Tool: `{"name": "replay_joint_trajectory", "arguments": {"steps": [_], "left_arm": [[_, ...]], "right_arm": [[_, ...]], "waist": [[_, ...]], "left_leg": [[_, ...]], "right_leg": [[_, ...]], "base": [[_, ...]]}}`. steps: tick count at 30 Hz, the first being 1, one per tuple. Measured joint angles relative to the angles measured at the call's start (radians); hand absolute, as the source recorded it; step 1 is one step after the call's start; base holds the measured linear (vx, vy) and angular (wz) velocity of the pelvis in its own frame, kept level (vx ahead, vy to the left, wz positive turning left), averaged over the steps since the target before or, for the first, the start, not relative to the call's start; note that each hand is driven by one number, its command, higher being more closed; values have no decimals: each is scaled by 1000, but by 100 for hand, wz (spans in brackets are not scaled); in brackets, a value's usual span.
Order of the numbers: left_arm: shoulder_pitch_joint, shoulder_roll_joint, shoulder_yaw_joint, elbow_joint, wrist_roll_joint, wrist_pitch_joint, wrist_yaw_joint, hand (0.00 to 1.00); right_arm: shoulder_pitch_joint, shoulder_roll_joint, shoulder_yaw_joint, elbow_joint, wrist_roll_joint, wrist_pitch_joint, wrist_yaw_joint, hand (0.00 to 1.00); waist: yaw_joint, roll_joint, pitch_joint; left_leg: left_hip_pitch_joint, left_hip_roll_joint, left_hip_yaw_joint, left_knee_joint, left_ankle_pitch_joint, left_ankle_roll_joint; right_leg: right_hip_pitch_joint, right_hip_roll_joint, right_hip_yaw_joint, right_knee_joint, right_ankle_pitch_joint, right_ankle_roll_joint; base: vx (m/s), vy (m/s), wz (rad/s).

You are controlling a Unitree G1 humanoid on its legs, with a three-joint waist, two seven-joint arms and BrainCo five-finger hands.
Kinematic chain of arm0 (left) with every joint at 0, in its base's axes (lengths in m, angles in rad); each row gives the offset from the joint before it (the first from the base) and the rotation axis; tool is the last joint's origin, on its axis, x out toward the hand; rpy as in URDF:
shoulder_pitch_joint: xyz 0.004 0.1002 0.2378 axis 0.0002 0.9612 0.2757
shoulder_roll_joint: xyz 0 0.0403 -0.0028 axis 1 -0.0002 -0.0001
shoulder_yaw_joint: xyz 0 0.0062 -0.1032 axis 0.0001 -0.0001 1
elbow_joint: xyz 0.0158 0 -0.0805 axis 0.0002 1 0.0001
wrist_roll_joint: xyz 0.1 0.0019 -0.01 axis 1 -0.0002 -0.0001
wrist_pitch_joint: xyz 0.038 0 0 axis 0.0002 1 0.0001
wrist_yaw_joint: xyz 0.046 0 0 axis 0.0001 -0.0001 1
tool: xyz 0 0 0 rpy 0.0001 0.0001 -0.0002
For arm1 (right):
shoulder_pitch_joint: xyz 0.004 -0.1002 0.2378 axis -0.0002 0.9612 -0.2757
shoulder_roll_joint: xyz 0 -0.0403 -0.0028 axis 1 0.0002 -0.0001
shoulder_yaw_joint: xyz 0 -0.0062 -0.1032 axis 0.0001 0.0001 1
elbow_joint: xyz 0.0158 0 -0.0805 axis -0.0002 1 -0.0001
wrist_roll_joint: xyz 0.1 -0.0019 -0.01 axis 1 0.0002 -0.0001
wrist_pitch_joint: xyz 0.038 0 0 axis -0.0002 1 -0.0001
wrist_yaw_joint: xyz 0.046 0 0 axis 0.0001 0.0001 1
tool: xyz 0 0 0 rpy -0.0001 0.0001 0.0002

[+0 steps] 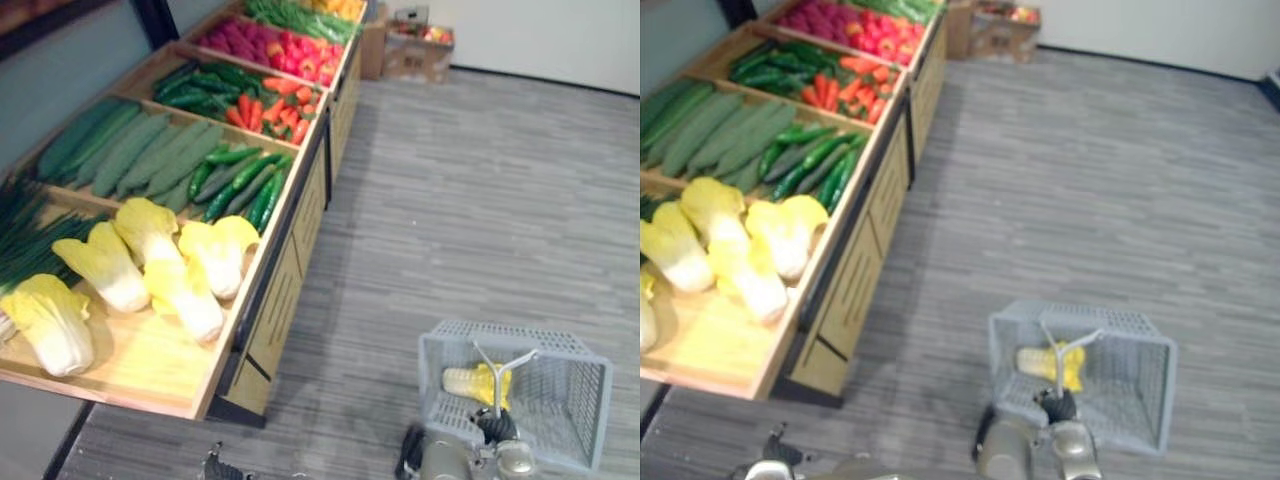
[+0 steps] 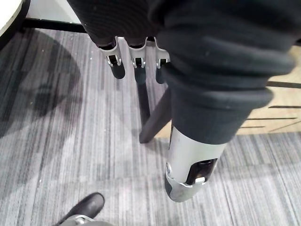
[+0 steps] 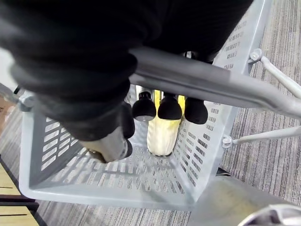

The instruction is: Pick vegetable in the basket

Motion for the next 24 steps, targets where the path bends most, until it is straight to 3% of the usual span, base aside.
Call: {"name": "replay_joint_trajectory", "arguments": {"steps": [1, 3, 4, 6, 7, 10, 12, 13, 14, 16, 19, 21, 22, 24], "left_arm": [[-12, -5, 1, 0, 0, 0, 1, 0], [-23, -8, 3, 4, -1, 0, 2, 0], [-36, -44, -1, 10, -1, -3, 1, 0], [-36, -65, -5, 12, -1, -10, 1, 0], [-36, -86, -20, 20, -1, -9, 0, 0], [-37, -89, -34, 10, -2, -10, -2, 0], [-35, -88, -38, 3, -16, -10, -3, 0], [-33, -87, -38, 2, -29, -11, -4, 0], [-32, -87, -36, 1, -34, -10, -3, 0], [-31, -89, -26, -6, -38, -12, -4, 0], [-26, -98, -26, -49, -39, -32, -10, 0], [-29, -105, -23, -60, -38, -33, -10, 0], [-28, -112, -8, -59, -37, -31, -10, 0], [-21, -118, 3, -58, -37, -30, -10, 0]], "right_arm": [[1, 0, -16, -2, 0, 0, -3, 100], [-5, -5, -20, -4, 0, 3, -13, 100], [-24, -24, -22, -5, 0, 9, -20, 100], [-50, -28, -21, -19, -1, 9, -24, 100], [-53, -41, -17, -32, -3, 9, -20, 100], [-41, -43, -12, -11, -3, 9, -13, 100], [-11, -40, 26, 3, -3, 12, -12, 100], [-6, -36, 33, 4, -3, 12, -11, 100], [-2, -24, 32, 4, -3, 15, -13, 100], [16, -21, 31, -6, -3, 18, -15, 100], [38, -17, 22, -9, -3, 22, -15, 100], [52, -16, 22, -25, -3, 22, -15, 100], [57, -13, 22, -50, -4, 21, -16, 100], [67, -5, 25, -83, -6, 21, -16, 100]], "waist": [[0, -7, 2], [-3, -9, 10], [-15, 34, 16], [-20, 44, 14], [-28, 62, 12], [-27, 72, 13], [-22, 69, 22], [-19, 72, 22], [-16, 75, 23], [-15, 75, 23], [17, 74, 23], [31, 74, 23], [31, 74, 23], [36, 78, 21]], "left_leg": [[17, 0, -11, -28, 7, -26], [49, 17, -27, -50, 6, -66], [61, 60, -50, -60, 7, -83], [52, 83, -57, -30, 42, -113], [4, 124, -109, 73, 73, -118], [-78, 175, -183, 258, 172, -111], [-166, 239, -206, 458, 380, -47], [-192, 251, -205, 522, 364, -49], [-241, 258, -188, 640, 289, -55], [-304, 226, -151, 697, 210, -53], [-397, 166, -74, 586, 145, -52], [-422, 102, -41, 327, 156, -47], [-421, 55, -47, 104, 228, -33], [-418, 34, -49, -59, 289, -18]], "right_leg": [[7, -1, 41, -94, 42, 9], [18, 1, 49, -102, 121, 4], [-16, 34, 39, 23, 64, -33], [-80, 35, 47, 155, -32, -56], [-82, 41, 22, 233, -103, -76], [-28, 52, -18, 254, -161, -97], [90, 70, -64, 207, -204, -117], [125, 75, -72, 187, -210, -125], [184, 81, -82, 145, -213, -129], [272, 83, -108, 80, -213, -129], [366, 93, -134, -10, -207, -119], [410, 95, -142, -59, -197, -101], [438, 95, -146, -91, -191, -85], [468, 97, -139, -110, -204, -41]], "base": [[351, -347, 35], [317, -326, 27], [309, -309, 9], [351, -358, -3], [330, -389, 8], [320, -362, 31], [440, -352, 43], [410, -249, 28], [351, -210, 24], [296, -167, 26], [254, -52, 11], [378, 123, -9], [421, 215, -13], [340, 231, -22]]}}
